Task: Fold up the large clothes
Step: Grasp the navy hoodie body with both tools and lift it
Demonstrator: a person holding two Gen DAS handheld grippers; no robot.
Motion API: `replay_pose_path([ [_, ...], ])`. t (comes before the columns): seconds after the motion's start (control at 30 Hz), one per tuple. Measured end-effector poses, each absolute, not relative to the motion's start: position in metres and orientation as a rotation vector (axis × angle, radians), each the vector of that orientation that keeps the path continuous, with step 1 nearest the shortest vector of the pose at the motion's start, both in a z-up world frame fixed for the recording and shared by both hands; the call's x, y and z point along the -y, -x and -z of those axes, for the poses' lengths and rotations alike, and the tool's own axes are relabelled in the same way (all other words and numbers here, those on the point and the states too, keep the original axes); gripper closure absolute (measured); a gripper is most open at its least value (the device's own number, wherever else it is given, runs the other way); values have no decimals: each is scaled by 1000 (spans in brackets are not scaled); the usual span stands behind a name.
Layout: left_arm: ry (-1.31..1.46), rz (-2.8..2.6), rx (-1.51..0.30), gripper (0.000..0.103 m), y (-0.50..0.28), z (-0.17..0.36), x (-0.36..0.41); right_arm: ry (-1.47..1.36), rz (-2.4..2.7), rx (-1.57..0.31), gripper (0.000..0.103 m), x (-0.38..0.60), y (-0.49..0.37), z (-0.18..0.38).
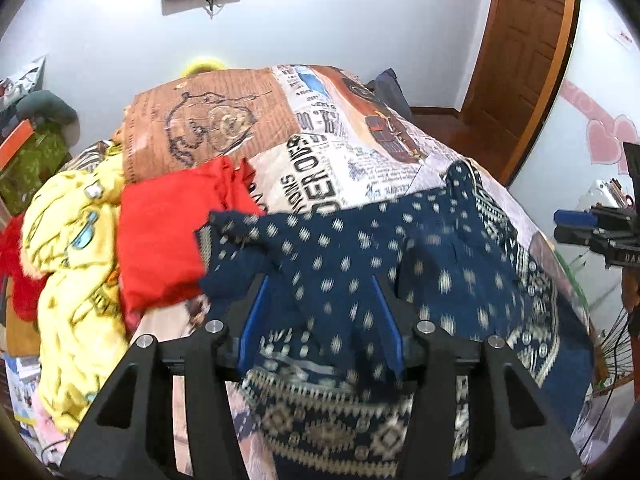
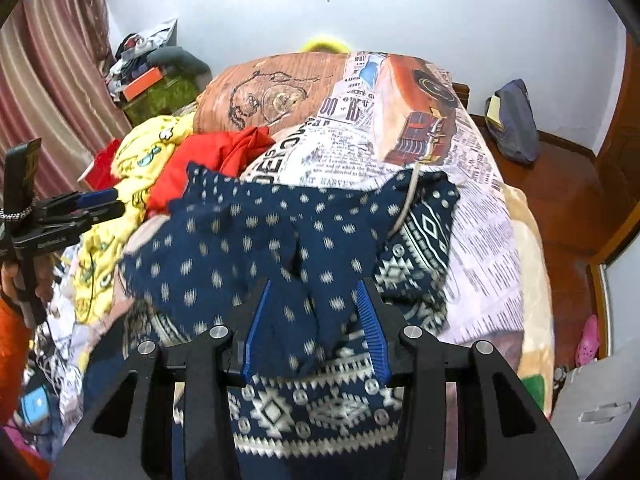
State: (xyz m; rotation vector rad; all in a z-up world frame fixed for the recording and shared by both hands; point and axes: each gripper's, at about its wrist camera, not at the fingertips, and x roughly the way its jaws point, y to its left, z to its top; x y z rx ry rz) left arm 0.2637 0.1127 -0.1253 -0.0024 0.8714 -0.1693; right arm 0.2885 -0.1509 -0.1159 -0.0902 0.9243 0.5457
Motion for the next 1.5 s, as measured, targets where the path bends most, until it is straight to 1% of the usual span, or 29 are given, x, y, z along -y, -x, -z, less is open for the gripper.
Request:
replay_pose_path([
  [0.13, 46, 228, -908, 53, -297, 134, -96, 51, -573, -962, 63, 136, -303, 124],
  [0.23, 54, 265, -937, 53, -306, 145, -77, 58, -576, -997, 63, 127, -310, 136],
  [0.53, -12, 325, -1064, 53, -277, 208, -40, 150, -588, -1166, 63, 120, -300, 199],
  [0.63, -65, 304, -1069, 53, -261, 224, -33, 197, -578, -1149, 62, 125, -288, 206],
  [0.73, -133, 270, -1015, 50, -244, 227, -25, 246, -574, -1119, 58, 127, -275, 205],
  [0.83, -167, 255, -996, 46, -235, 225, -22, 296, -557, -1100, 56, 126, -267, 201],
  [0.87, -161, 260, -997, 43, -233, 223, -23, 309, -552, -1095, 56, 126, -265, 199],
  [0.97, -117, 270, -997, 41, -227, 214, -35, 307, -548, -1094, 56, 129, -265, 193],
  [1.07, -62, 256, -984, 35, -226, 200, -53, 277, -546, -1080, 56, 138, -268, 182],
  [1.17, -10, 204, -938, 30, -224, 182, -81, 246, -532, -1050, 56, 145, -273, 170],
  [1.23, 26, 154, -908, 28, -226, 171, -102, 222, -517, -1027, 56, 150, -277, 161],
  [1.3, 62, 100, -881, 23, -227, 164, -123, 196, -500, -1004, 55, 157, -283, 153],
  [1.37, 108, 25, -859, 19, -232, 160, -150, 165, -474, -976, 51, 167, -290, 144],
  [1.4, 131, -2, -859, 19, -235, 161, -161, 151, -457, -962, 46, 171, -294, 141],
  [1.43, 166, -25, -863, 19, -239, 163, -174, 139, -440, -950, 44, 173, -299, 140],
  [1.5, 246, -47, -884, 19, -247, 172, -197, 112, -412, -941, 43, 179, -308, 139],
])
